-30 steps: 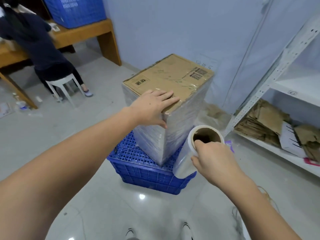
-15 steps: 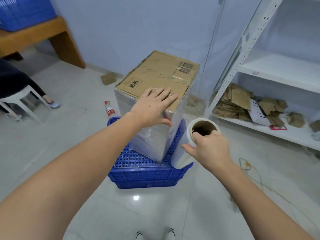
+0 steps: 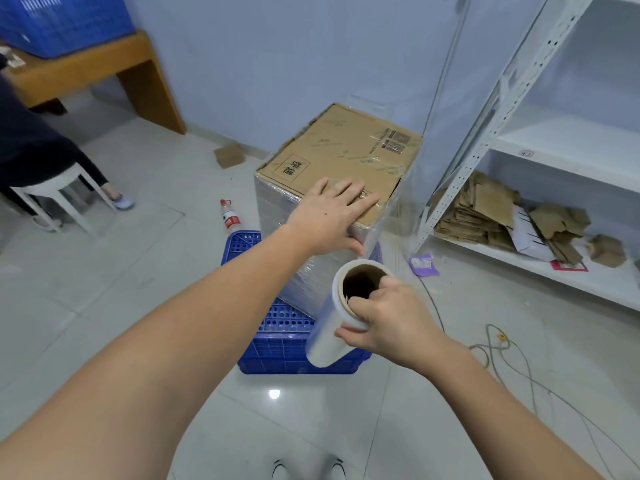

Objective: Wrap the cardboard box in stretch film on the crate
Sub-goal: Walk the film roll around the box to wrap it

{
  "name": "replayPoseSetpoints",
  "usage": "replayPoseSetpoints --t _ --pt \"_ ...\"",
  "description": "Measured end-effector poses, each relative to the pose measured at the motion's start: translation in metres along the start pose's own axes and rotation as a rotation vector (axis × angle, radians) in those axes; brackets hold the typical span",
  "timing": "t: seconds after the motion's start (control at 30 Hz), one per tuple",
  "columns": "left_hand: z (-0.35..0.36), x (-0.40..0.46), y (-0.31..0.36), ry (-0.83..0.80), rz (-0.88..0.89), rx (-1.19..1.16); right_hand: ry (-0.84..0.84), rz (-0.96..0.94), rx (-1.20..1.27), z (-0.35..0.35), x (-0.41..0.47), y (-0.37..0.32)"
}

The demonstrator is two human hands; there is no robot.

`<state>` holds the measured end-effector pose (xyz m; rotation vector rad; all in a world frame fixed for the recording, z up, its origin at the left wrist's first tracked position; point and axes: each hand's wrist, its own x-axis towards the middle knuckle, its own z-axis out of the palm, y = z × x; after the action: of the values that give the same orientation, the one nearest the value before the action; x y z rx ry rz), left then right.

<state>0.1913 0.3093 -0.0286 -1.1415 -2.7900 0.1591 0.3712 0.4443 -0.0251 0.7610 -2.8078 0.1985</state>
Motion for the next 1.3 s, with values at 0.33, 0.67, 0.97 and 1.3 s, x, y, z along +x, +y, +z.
replayPoseSetpoints --t 0.33,0.67,0.97,1.3 --pt "-0.002 -0.001 0.0 -0.02 -0.02 -0.009 -0.159 -0.065 -0.053 0.002 0.012 -0.012" --pt "-0.01 -0.012 -0.009 -0.039 -0.04 -0.032 -0.124 0.083 -0.103 -0.01 0.022 -0.047" --pt "-0.013 -0.01 -0.049 -0.054 0.157 -0.084 -0.257 0.396 -0.183 0.0 0.048 -0.088" --pt "-0.003 -0.013 -0.165 -0.072 0.334 -0.055 -0.302 0.871 -0.222 0.011 0.089 -0.1"
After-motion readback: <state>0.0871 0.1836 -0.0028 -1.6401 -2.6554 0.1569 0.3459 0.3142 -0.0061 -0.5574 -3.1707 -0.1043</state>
